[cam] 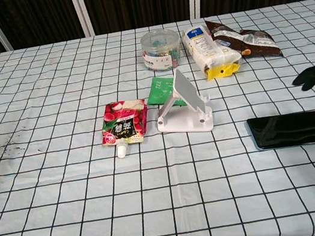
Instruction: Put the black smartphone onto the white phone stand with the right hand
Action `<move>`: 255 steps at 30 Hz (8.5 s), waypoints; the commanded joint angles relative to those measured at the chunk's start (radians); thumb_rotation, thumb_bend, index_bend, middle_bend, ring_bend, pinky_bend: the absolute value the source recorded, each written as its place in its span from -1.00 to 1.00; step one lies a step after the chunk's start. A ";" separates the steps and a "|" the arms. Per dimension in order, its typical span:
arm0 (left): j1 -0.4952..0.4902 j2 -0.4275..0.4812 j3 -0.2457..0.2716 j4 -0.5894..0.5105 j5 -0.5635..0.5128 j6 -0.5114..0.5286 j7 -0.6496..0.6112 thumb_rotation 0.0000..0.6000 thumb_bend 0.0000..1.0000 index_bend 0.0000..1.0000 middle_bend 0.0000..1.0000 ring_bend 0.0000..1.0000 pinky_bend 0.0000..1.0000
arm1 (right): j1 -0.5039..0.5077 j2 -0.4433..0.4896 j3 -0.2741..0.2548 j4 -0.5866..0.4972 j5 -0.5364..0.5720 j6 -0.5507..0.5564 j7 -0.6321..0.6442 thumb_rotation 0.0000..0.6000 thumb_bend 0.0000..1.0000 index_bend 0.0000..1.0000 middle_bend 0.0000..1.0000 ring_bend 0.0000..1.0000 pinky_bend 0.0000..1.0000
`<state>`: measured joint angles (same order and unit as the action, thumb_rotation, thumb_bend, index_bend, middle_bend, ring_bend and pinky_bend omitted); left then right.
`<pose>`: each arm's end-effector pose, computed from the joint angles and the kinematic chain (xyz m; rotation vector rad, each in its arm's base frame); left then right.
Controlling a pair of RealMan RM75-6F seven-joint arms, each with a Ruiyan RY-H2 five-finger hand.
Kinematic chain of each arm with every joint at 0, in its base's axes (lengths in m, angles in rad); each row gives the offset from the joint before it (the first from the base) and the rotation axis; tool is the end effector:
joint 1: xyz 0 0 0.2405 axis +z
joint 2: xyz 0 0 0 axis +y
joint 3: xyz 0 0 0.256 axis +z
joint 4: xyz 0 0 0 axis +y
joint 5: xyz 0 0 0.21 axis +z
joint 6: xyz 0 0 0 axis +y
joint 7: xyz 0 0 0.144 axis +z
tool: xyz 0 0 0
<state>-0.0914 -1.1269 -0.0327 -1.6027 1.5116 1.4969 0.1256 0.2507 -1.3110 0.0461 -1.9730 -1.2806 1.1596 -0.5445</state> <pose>-0.3102 0.1796 0.1560 -1.4398 -0.7998 -0.8188 -0.2033 -0.1949 0.0420 1.7326 -1.1209 0.7847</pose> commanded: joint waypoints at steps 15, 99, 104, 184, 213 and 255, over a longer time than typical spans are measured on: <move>0.000 0.003 0.002 -0.003 0.004 -0.001 -0.008 1.00 -1.00 -1.00 -1.00 -1.00 -1.00 | 0.150 -0.209 0.143 0.083 0.386 0.024 -0.217 1.00 -0.53 -0.60 -0.59 -1.00 -0.71; 0.000 0.007 0.001 -0.016 -0.008 -0.012 -0.021 1.00 -1.00 -1.00 -1.00 -1.00 -1.00 | 0.233 -0.279 0.066 0.239 0.613 0.076 -0.141 1.00 -0.40 -0.36 -0.52 -0.99 -0.71; 0.000 0.008 0.001 -0.017 -0.008 -0.012 -0.021 1.00 -1.00 -1.00 -1.00 -1.00 -1.00 | 0.233 -0.285 0.065 0.248 0.624 0.078 -0.142 1.00 -0.39 -0.30 -0.43 -0.94 -0.70; -0.018 -0.010 -0.011 -0.015 -0.025 -0.038 -0.055 1.00 -1.00 -1.00 -1.00 -1.00 -1.00 | 0.140 -0.467 0.246 0.347 0.104 0.007 0.964 1.00 -0.07 0.64 0.44 -0.10 -0.55; -0.022 -0.006 -0.010 -0.021 -0.039 -0.053 -0.066 1.00 -1.00 -1.00 -1.00 -1.00 -1.00 | 0.179 -0.642 0.314 0.513 0.119 0.020 1.042 1.00 -0.08 0.64 0.42 -0.13 -0.55; -0.027 -0.005 -0.011 -0.023 -0.051 -0.063 -0.077 1.00 -1.00 -1.00 -1.00 -1.00 -1.00 | 0.189 -0.708 0.328 0.605 0.134 -0.027 1.085 1.00 -0.07 0.64 0.39 -0.15 -0.55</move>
<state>-0.1185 -1.1318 -0.0442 -1.6256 1.4608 1.4337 0.0489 0.4398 -2.0183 0.3745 -1.3677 -1.1465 1.1327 0.5404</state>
